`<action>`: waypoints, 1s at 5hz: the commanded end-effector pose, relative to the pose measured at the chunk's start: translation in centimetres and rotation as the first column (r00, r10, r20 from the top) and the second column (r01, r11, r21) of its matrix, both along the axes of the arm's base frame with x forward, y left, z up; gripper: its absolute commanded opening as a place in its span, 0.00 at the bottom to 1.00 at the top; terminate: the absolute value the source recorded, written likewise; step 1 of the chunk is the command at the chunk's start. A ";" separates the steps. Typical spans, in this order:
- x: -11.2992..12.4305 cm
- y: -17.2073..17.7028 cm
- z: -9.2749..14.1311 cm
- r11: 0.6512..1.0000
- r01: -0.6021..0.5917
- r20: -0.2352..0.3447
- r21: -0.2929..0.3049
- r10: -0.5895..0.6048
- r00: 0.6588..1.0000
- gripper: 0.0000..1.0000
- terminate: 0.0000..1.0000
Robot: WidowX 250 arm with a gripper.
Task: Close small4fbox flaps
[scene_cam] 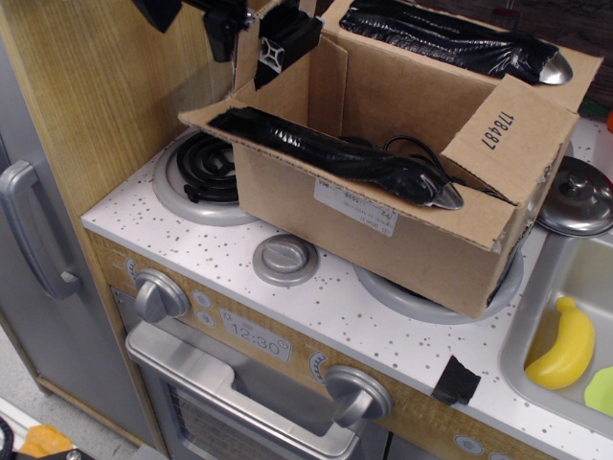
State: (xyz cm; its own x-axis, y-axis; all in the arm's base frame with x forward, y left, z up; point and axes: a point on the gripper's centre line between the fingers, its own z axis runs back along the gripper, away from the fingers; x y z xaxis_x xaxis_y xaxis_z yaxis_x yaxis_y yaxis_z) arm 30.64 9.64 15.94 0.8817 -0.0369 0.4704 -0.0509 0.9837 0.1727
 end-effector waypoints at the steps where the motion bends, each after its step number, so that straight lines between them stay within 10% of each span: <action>1: 0.6 -2.1 1.2 1.000 0.010 0.038 -0.024 -0.009 0.999 1.00 0.00; 5: 1.2 -4.5 -3.8 0.993 0.089 0.065 -0.079 -0.084 0.994 1.00 0.00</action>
State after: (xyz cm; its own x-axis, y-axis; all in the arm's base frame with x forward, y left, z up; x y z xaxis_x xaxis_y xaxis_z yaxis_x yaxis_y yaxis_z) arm 31.78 5.13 11.42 0.8546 -0.0586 0.5159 0.0223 0.9968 0.0764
